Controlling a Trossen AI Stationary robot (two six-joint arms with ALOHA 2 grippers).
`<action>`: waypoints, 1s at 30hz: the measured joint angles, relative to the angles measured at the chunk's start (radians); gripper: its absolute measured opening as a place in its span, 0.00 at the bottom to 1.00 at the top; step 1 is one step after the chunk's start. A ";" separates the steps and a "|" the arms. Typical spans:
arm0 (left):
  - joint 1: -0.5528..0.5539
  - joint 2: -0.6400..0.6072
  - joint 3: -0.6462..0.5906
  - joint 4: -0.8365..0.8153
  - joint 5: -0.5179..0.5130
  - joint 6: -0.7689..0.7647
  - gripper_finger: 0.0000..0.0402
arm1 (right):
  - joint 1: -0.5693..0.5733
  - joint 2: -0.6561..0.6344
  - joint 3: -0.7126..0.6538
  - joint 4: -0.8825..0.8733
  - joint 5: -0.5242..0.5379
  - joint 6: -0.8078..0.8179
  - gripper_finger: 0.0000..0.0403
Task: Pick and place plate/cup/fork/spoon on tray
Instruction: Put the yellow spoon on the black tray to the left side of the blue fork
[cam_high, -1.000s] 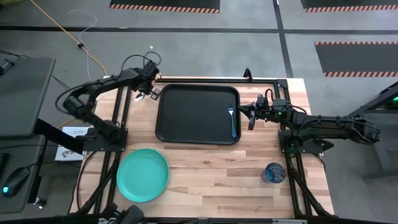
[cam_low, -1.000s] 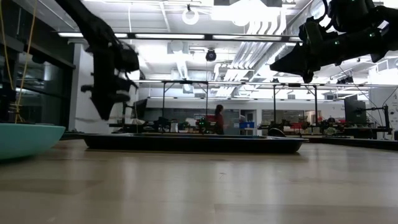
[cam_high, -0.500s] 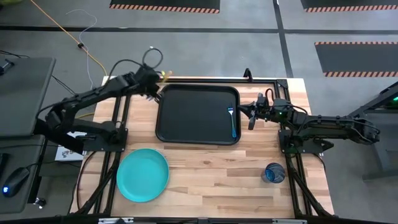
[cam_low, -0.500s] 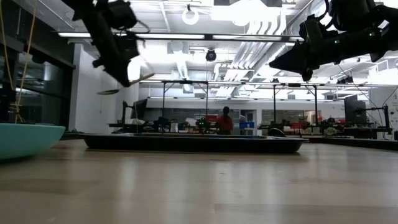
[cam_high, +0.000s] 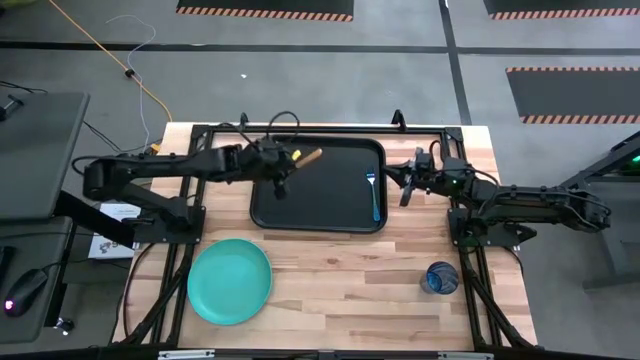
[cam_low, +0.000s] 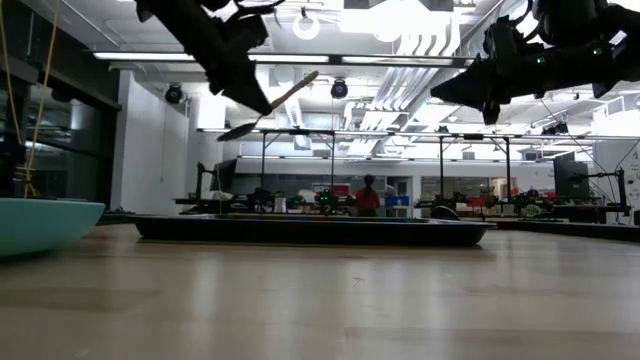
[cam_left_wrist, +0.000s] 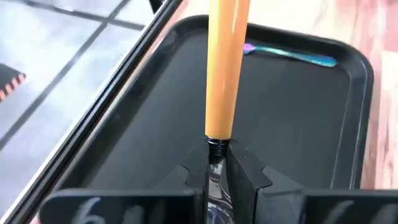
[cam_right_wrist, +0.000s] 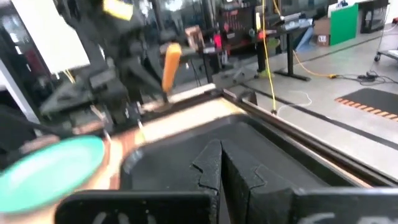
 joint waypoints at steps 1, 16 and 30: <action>-0.012 0.010 0.000 0.013 -0.020 0.001 0.06 | 0.000 0.000 0.000 0.020 0.000 0.015 0.00; -0.106 0.232 0.000 0.292 -0.275 0.085 0.06 | 0.000 0.096 0.000 0.173 0.005 0.202 0.18; -0.103 0.392 0.000 0.617 -0.298 0.187 0.06 | 0.034 0.542 0.104 0.559 0.006 0.236 0.61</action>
